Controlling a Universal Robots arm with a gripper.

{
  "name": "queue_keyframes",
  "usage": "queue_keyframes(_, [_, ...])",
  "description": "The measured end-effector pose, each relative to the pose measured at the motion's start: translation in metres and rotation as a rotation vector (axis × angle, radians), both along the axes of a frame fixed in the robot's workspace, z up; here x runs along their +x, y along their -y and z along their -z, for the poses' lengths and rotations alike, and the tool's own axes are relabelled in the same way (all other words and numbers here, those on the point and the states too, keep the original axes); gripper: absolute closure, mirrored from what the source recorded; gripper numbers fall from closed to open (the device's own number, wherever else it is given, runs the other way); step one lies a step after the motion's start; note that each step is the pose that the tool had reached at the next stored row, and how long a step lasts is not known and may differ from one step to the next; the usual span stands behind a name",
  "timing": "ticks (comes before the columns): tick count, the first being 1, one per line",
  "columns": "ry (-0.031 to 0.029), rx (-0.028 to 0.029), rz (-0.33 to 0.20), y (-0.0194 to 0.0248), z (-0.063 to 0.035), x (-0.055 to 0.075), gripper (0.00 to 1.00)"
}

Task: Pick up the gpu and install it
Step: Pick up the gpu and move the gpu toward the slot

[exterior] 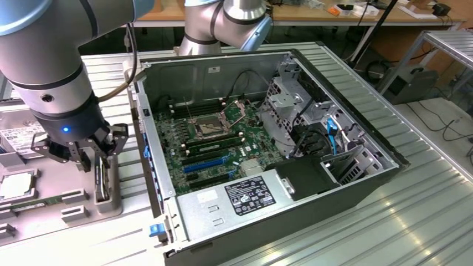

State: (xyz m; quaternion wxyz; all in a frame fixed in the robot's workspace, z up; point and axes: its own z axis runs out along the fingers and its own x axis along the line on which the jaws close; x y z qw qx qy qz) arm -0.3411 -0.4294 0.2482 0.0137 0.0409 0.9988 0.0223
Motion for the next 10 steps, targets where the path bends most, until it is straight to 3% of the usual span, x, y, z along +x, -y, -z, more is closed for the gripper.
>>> queue_keyframes(10, [0.0000,-0.0007,0.000,0.0000,0.0008,0.0000,0.61])
